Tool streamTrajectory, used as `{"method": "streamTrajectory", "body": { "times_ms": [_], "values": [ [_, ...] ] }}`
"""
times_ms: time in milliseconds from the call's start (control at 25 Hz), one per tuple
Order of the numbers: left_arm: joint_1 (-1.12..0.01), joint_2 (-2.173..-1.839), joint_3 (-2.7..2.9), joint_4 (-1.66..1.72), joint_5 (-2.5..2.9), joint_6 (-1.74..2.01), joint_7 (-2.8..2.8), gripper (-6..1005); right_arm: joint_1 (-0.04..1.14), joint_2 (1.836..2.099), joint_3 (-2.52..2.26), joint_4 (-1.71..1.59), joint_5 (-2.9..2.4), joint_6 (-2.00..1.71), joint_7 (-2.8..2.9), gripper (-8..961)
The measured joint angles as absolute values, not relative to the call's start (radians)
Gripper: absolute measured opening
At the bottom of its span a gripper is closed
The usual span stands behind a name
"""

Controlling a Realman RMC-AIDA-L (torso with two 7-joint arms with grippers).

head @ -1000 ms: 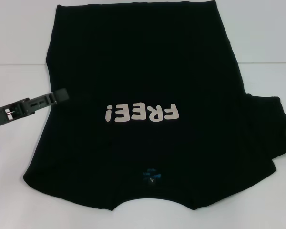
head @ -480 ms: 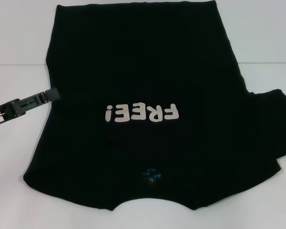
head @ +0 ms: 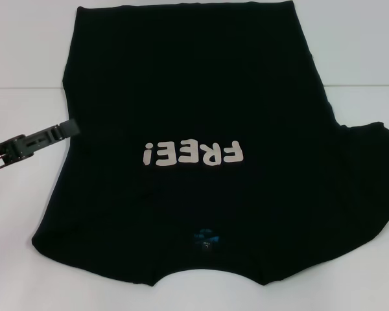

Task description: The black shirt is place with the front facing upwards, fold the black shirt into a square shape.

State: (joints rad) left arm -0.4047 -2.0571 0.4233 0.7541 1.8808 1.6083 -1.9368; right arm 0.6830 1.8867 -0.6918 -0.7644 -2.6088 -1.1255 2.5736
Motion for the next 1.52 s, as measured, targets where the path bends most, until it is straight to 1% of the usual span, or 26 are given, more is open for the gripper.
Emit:
{"method": "streamTrajectory", "body": {
  "times_ms": [320,440,520,680,880,1080,1240,1400,1520],
  "values": [
    [-0.405,-2.057,0.423,0.757,1.88,1.609,-1.942,809,0.692,1.891,-0.649,-0.841,-2.558,-1.271,2.573,22],
    [-0.406,-2.057,0.423,0.757,1.878,1.606,-1.942,808,0.702,1.898,-0.655,-0.851,-2.496,-1.32,2.565,23],
    [-0.407,-2.057,0.423,0.757,1.878,1.603,-1.942,807,0.723,1.91,-0.67,-0.848,-2.479,-1.331,2.562,23],
    [-0.411,-2.057,0.405,0.755,1.877,1.606,-1.94,807,0.773,1.942,-0.731,-0.836,-2.479,-1.336,2.567,25],
    [-0.41,-2.056,0.398,0.753,1.877,1.605,-1.937,808,0.837,1.973,-0.793,-0.77,-2.481,-1.301,2.569,26],
    [-0.406,-2.056,0.395,0.752,1.876,1.597,-1.933,808,0.874,1.999,-0.831,-0.69,-2.478,-1.217,2.559,28],
    [-0.406,-2.054,0.385,0.752,1.876,1.595,-1.933,808,0.87,1.999,-0.826,-0.668,-2.449,-1.189,2.545,30],
    [-0.403,-2.049,0.383,0.752,1.876,1.604,-1.938,809,0.835,1.978,-0.805,-0.67,-2.328,-1.204,2.485,31],
    [-0.392,-2.04,0.383,0.754,1.876,1.624,-1.956,809,0.801,1.955,-0.778,-0.665,-2.222,-1.224,2.444,159]
  ]
}}
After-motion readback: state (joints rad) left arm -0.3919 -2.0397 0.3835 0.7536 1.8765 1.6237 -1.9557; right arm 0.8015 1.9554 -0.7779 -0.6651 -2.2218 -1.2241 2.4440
